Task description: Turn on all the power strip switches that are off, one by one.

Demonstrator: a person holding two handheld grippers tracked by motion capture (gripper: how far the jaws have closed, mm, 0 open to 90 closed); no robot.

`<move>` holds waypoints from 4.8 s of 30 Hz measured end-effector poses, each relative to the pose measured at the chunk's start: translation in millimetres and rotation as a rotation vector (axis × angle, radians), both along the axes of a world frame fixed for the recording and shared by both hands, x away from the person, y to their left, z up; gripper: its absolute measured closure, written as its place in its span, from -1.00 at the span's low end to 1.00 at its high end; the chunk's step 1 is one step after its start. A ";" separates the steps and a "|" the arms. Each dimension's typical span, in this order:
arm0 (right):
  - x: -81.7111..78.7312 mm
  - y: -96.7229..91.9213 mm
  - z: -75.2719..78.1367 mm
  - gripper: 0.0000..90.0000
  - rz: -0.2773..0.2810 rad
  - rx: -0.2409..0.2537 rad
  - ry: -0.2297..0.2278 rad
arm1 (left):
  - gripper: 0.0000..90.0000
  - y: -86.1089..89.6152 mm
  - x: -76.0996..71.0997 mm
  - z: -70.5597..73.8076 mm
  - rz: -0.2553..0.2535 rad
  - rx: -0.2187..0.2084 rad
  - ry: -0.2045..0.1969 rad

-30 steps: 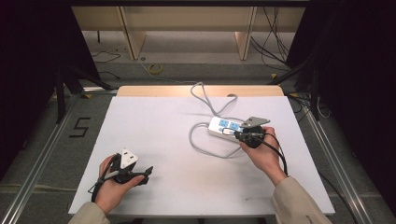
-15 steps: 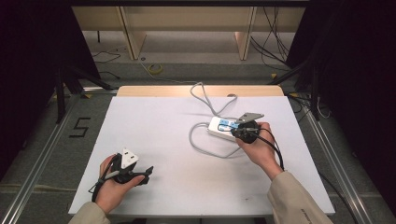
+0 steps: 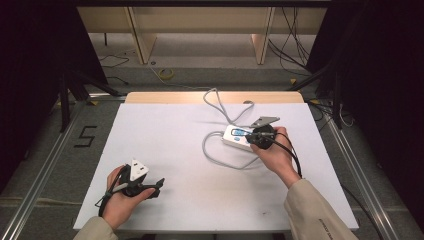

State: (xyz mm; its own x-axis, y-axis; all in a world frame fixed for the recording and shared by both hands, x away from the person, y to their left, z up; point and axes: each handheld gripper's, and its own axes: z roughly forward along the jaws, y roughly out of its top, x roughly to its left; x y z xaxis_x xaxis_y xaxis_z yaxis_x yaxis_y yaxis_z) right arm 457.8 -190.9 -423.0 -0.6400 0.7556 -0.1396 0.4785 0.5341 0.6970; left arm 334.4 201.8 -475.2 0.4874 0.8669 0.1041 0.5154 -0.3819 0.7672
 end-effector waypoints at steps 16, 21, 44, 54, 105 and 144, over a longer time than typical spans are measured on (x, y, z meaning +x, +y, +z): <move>16.3 12.2 -0.4 1.00 0.000 -0.013 0.020 | -0.60 -0.8 -0.4 0.0 -0.003 0.005 0.001; 23.6 18.5 -0.6 1.00 0.005 -0.022 0.027 | -0.60 -0.9 0.2 -0.6 -0.003 -0.001 0.003; 43.5 30.7 -7.2 1.00 -0.030 -0.007 0.116 | -0.60 -1.6 -0.2 0.5 -0.002 0.002 -0.005; 50.9 37.0 -12.9 1.00 -0.032 -0.033 0.144 | -0.60 -2.0 -0.7 1.0 -0.007 0.003 -0.004; 52.9 42.5 -26.0 1.00 -0.066 -0.039 0.176 | -0.61 -3.0 -0.6 0.4 -0.003 0.002 -0.004; 49.1 33.8 -10.7 1.00 -0.087 0.000 0.175 | -0.61 -4.4 -1.3 -0.5 -0.006 0.004 0.002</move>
